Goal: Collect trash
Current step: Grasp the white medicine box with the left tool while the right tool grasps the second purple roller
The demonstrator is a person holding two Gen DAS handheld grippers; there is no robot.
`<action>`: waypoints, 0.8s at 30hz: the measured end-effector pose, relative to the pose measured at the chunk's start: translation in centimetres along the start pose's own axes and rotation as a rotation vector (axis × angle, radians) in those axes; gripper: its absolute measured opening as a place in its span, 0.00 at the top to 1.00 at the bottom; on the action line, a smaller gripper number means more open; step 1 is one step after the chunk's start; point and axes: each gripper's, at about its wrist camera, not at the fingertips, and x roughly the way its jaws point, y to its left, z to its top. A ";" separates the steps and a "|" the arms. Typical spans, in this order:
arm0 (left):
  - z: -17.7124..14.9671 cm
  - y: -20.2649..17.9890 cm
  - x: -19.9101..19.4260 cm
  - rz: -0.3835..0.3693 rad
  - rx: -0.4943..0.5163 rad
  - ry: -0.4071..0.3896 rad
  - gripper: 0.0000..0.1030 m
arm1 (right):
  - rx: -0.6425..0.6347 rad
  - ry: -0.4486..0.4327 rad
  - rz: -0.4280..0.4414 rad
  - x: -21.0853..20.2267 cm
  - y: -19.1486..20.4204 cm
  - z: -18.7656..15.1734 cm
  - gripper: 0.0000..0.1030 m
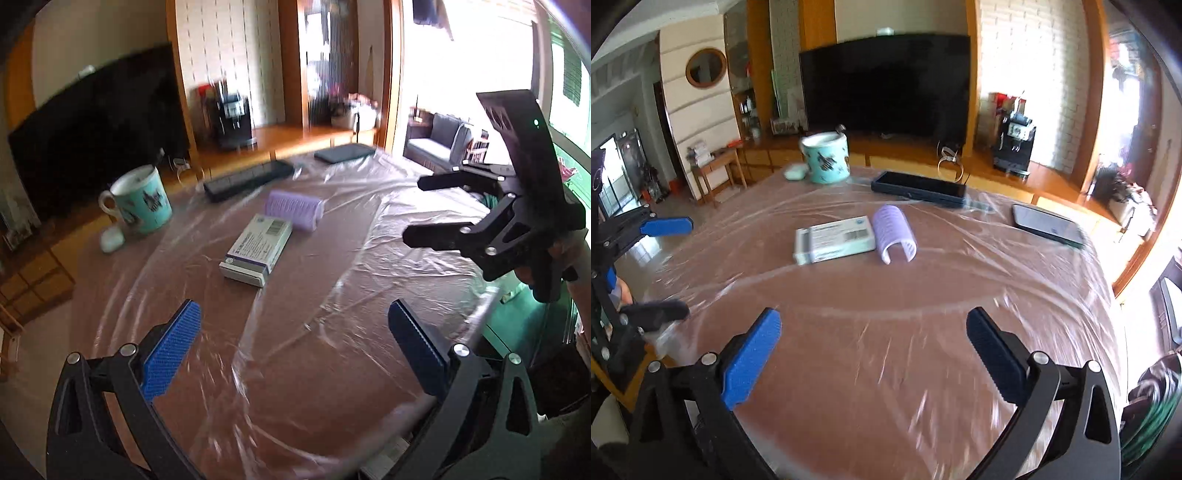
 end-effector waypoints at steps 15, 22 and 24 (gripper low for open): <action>3.5 5.5 11.5 -0.097 -0.035 0.176 0.13 | 0.020 0.187 0.008 13.0 -2.8 5.4 0.26; 3.9 4.6 12.9 -0.080 0.046 0.185 0.42 | 0.036 0.181 0.031 13.7 -2.9 5.9 0.57; 4.1 4.6 12.9 -0.092 0.041 0.180 0.50 | 0.045 0.172 0.029 13.5 -3.0 5.9 0.58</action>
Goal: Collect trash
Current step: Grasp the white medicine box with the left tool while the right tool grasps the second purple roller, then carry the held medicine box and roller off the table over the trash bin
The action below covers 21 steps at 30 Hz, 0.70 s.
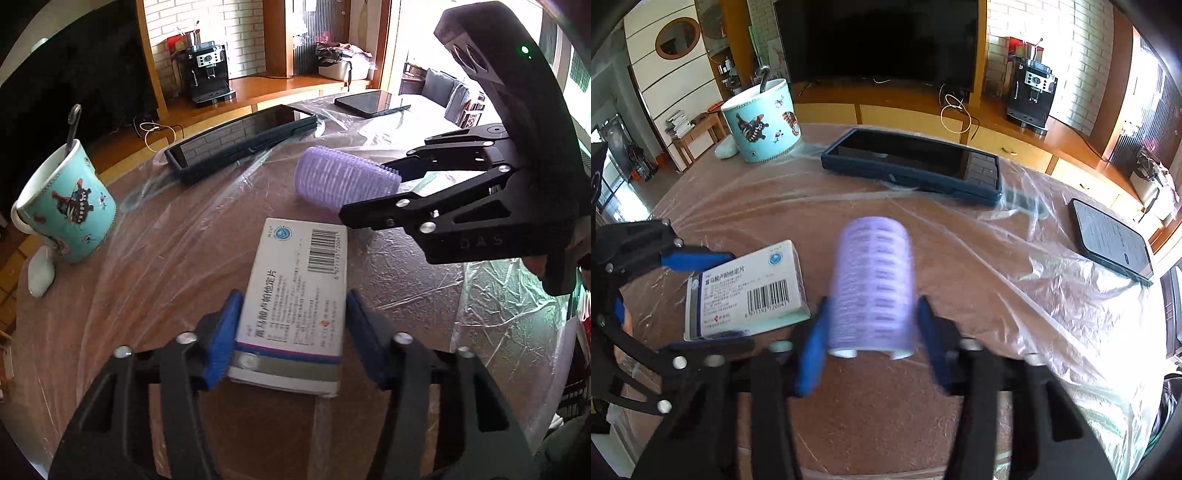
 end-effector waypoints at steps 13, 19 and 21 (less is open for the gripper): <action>-0.8 -0.8 -2.7 0.033 -0.085 -0.048 0.50 | 0.060 -0.054 0.028 -3.4 -0.1 -1.9 0.59; -1.3 -1.6 -3.5 0.039 -0.116 -0.038 0.50 | 0.065 -0.051 0.039 -4.8 0.3 -3.6 0.59; -1.5 -1.8 -3.9 0.037 -0.119 -0.039 0.50 | 0.063 -0.055 0.041 -5.3 0.5 -4.0 0.59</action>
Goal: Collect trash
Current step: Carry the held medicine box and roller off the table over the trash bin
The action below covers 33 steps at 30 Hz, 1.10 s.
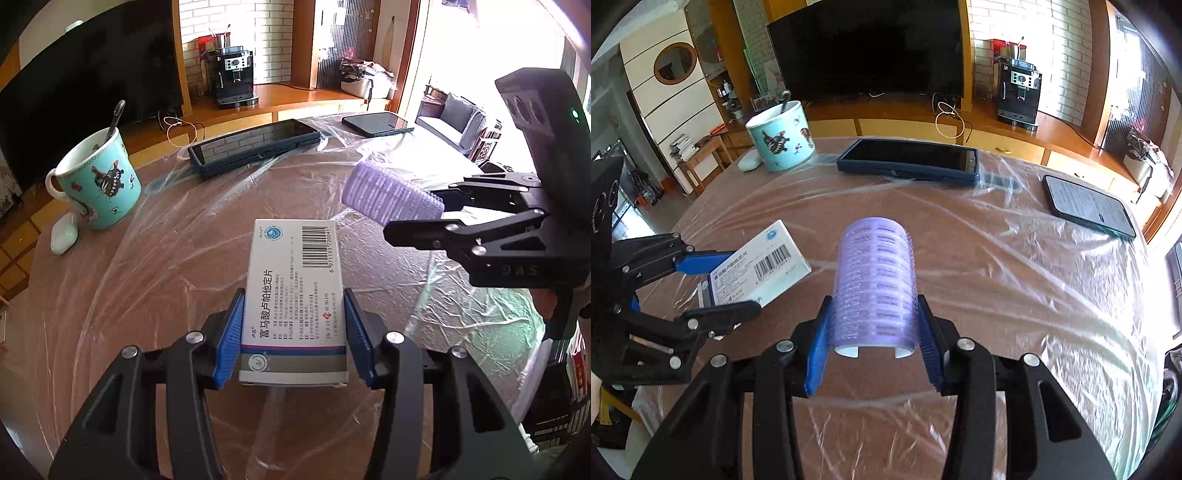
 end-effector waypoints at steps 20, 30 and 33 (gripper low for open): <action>-2.4 -2.7 -4.8 -0.028 -0.003 -0.059 0.50 | -0.019 -0.054 0.056 -5.4 2.4 -4.0 0.59; -5.0 -4.6 -8.0 -0.048 0.007 -0.088 0.50 | -0.036 -0.076 0.092 -8.6 3.6 -7.1 0.59; -5.9 -5.3 -8.9 -0.053 0.018 -0.090 0.50 | -0.038 -0.075 0.100 -9.5 4.0 -8.2 0.59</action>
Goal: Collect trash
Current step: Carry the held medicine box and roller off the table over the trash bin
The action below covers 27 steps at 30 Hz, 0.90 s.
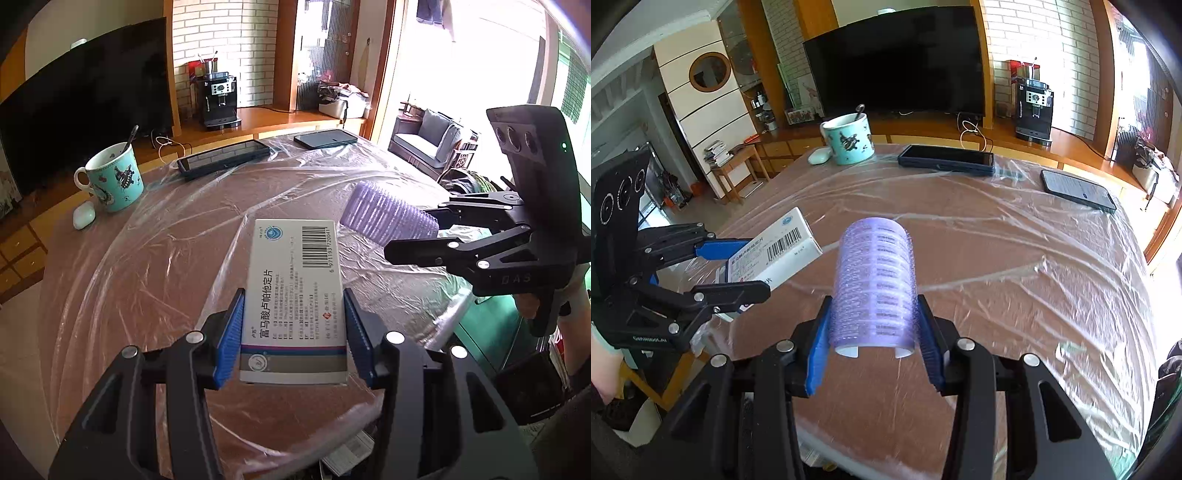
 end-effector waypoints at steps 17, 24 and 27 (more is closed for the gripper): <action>-5.5 -3.6 -4.8 -0.045 0.035 0.010 0.50 | -0.013 0.020 0.056 -4.3 2.9 -6.3 0.59; -6.9 -4.4 -5.8 -0.050 0.036 0.014 0.50 | -0.019 0.034 0.066 -5.2 3.7 -8.0 0.59; -7.4 -4.7 -6.0 -0.056 0.039 0.022 0.50 | -0.018 0.042 0.071 -5.5 4.0 -8.7 0.59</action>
